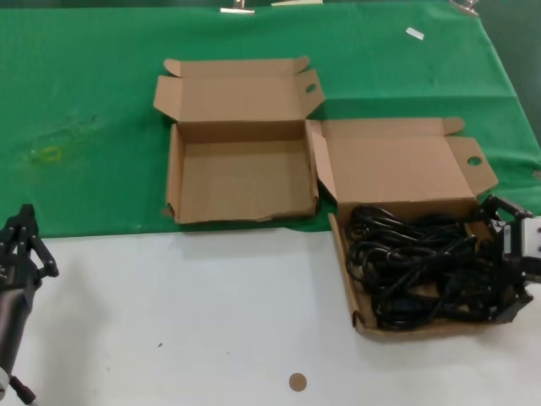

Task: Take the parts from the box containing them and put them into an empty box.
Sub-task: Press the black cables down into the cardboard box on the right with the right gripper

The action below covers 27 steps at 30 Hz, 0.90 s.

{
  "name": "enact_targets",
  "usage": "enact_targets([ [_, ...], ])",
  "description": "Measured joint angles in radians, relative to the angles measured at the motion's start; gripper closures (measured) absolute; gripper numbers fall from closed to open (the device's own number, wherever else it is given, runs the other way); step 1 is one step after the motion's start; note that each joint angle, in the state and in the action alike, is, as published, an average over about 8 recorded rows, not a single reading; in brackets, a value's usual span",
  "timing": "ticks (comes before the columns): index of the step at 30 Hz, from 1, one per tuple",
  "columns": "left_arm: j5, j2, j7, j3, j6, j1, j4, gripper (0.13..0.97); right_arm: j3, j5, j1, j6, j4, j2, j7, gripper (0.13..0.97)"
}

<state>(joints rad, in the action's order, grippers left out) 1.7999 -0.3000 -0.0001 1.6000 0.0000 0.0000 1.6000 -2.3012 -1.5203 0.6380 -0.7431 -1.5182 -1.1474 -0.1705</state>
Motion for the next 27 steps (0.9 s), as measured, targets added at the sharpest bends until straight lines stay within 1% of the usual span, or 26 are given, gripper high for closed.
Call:
enact_targets([
  [2,0.0,0.0,0.0,0.0,0.0,0.0,0.0,0.953,0.024,0.023,-0.003,-0.024,0.014,0.023,0.008,0.173],
  [10,0.0,0.0,0.0,0.0,0.0,0.0,0.0,0.953,0.1,0.102,0.002,-0.103,0.054,0.109,0.027,0.288],
  [14,0.0,0.0,0.0,0.0,0.0,0.0,0.0,0.953,0.129,0.132,0.001,-0.135,0.065,0.142,0.033,0.288],
  [22,0.0,0.0,0.0,0.0,0.0,0.0,0.0,0.953,0.174,0.173,-0.016,-0.178,0.072,0.182,0.042,0.474],
  [23,0.0,0.0,0.0,0.0,0.0,0.0,0.0,0.953,0.179,0.176,-0.018,-0.183,0.073,0.186,0.043,0.474],
  [27,0.0,0.0,0.0,0.0,0.0,0.0,0.0,0.953,0.199,0.19,-0.028,-0.199,0.069,0.196,0.041,0.585],
])
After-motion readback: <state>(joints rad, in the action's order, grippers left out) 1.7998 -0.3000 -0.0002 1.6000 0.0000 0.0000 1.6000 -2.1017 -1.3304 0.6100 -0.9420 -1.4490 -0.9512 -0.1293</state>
